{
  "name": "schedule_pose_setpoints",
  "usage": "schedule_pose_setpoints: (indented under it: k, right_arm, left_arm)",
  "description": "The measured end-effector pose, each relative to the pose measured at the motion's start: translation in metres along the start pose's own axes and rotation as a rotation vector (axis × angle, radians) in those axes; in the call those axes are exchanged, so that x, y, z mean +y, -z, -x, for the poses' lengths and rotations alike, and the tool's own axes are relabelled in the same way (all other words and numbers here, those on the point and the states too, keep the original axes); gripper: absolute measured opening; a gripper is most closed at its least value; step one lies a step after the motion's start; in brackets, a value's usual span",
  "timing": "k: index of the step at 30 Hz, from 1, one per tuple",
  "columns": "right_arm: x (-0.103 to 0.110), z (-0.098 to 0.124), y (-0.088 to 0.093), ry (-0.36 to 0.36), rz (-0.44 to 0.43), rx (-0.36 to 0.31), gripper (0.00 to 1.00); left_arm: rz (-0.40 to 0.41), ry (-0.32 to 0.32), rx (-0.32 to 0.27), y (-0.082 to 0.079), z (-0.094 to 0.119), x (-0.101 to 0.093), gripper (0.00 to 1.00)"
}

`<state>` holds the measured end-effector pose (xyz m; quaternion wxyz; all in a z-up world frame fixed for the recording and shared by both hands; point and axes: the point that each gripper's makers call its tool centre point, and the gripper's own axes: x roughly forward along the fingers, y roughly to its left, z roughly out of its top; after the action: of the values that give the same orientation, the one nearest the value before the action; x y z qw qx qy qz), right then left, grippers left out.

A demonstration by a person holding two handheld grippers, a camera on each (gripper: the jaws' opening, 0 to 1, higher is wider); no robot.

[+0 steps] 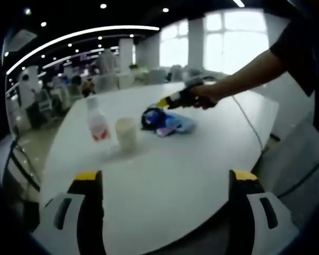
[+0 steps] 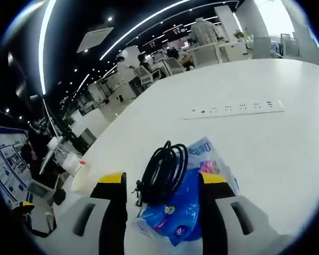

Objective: Arrange the tabletop items into an orderly group along one side of the table until the central work area is clear of visible clutter.

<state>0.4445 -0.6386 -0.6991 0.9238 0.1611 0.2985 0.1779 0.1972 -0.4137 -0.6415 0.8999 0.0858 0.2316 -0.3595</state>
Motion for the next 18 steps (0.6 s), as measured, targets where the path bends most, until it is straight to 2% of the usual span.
schedule_pose_setpoints:
  k: [6, 18]
  right_arm:
    - [0.003, -0.007, 0.004, -0.018, -0.027, 0.022, 0.5]
    - [0.005, -0.012, 0.009, -0.002, -0.043, 0.044, 0.45]
  left_arm:
    - [0.004, -0.007, 0.011, 0.002, 0.0, 0.002, 0.94]
    - [0.006, -0.005, 0.031, 0.005, -0.002, 0.002, 0.91]
